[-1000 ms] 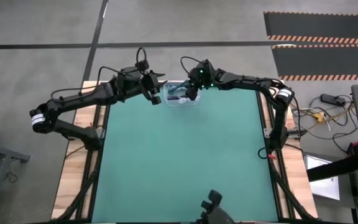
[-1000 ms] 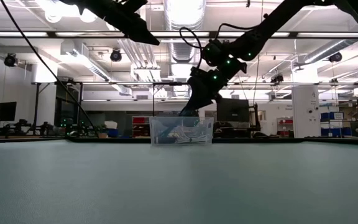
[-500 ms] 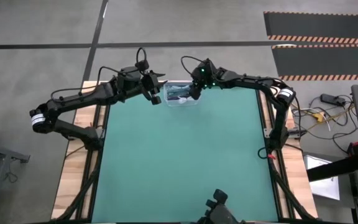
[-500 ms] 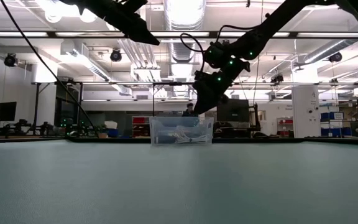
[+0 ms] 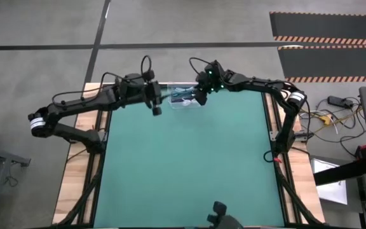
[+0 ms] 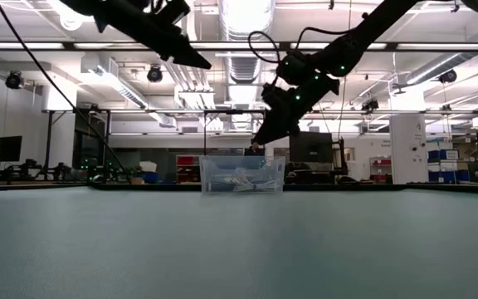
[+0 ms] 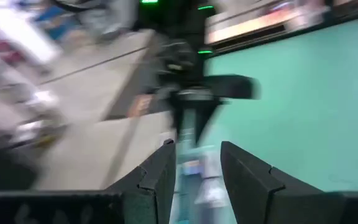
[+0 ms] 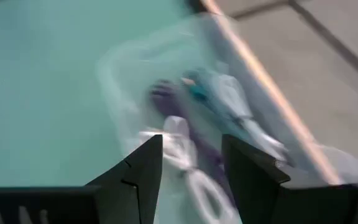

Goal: Pick and place USB-C Cables
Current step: Return to Home Position

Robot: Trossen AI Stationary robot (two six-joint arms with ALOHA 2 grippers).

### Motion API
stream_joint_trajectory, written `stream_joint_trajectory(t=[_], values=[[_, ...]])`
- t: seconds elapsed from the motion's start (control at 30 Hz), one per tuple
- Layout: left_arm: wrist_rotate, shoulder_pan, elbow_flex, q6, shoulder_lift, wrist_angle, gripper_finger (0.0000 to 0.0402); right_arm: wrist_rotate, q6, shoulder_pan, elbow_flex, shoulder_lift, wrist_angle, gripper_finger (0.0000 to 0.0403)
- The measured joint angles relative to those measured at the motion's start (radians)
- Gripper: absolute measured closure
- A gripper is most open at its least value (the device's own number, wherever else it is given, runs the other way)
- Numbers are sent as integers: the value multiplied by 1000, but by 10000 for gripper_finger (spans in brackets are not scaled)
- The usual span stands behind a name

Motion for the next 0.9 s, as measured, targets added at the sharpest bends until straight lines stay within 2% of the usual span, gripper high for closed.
stream_joint_trajectory(t=[0.13, 0.2, 0.43, 0.57, 0.9], values=[[266, -9, -106, -57, -61, 53, 291, -163, -23, 13, -96, -43, 105, 248], [350, -21, -171, -83, -105, 113, 291, -197, -35, 29, -156, -71, 178, 248], [359, -35, -375, -129, -253, 265, 291, -202, -63, 71, -393, -196, 474, 265], [359, -35, -450, -198, -326, 310, 291, -202, -71, 85, -501, -291, 575, 278], [359, -40, -568, -289, -490, 320, 292, -201, -87, 90, -691, -561, 603, 310]])
